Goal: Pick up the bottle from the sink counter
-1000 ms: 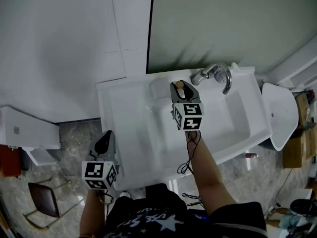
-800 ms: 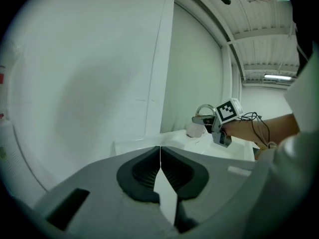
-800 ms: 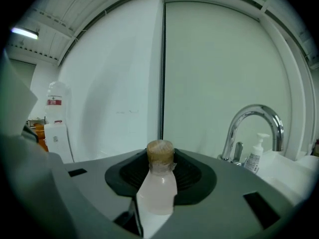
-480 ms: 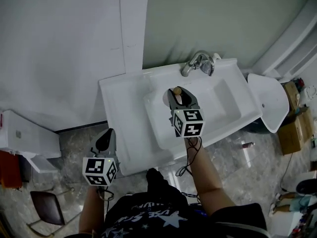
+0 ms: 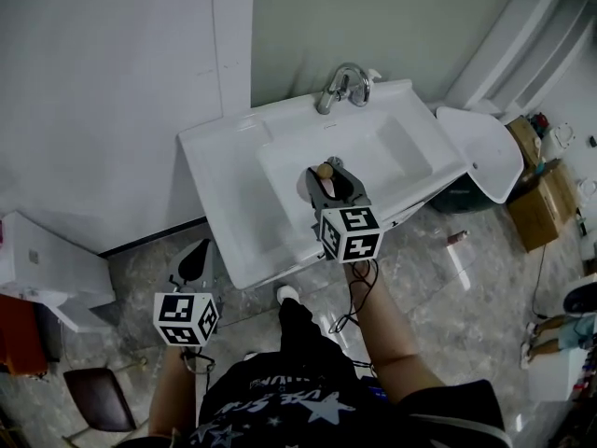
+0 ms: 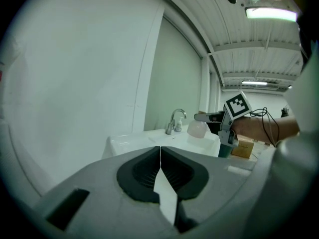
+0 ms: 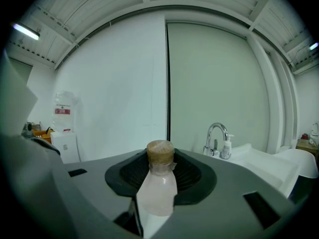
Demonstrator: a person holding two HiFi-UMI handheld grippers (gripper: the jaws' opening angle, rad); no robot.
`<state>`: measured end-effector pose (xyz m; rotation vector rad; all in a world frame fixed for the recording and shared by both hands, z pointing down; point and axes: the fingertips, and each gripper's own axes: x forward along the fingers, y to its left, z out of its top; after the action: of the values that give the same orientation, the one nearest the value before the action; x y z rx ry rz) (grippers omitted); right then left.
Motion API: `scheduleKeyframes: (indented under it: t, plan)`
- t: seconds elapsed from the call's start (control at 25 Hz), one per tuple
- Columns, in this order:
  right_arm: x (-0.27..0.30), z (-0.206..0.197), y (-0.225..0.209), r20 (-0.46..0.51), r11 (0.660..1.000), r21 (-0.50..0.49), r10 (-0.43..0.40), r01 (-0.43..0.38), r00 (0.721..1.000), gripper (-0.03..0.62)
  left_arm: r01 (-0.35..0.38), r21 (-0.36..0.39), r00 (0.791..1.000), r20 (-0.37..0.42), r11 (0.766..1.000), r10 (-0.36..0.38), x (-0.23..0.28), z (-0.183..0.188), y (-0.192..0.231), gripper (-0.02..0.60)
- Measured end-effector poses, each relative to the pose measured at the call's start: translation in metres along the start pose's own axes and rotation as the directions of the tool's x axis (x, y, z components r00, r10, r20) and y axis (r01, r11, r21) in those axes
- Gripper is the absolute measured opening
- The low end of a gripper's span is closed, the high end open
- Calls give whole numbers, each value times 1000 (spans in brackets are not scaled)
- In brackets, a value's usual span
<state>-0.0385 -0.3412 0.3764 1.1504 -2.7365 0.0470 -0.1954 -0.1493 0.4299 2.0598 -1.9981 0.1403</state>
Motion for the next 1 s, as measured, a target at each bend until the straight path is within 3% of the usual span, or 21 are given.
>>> scheduleKeyframes:
  t: [0.52,1.0]
  plan:
    - [-125,-33,73,-26,997,28,-65,66,998,144,102,29,995,-18,994,-102,-104,-36,-27,20]
    - [-195,-77,96,-96,990,59,-125,131,988,143,183,14,981,-68,983,-182,-139,-72,-51,21]
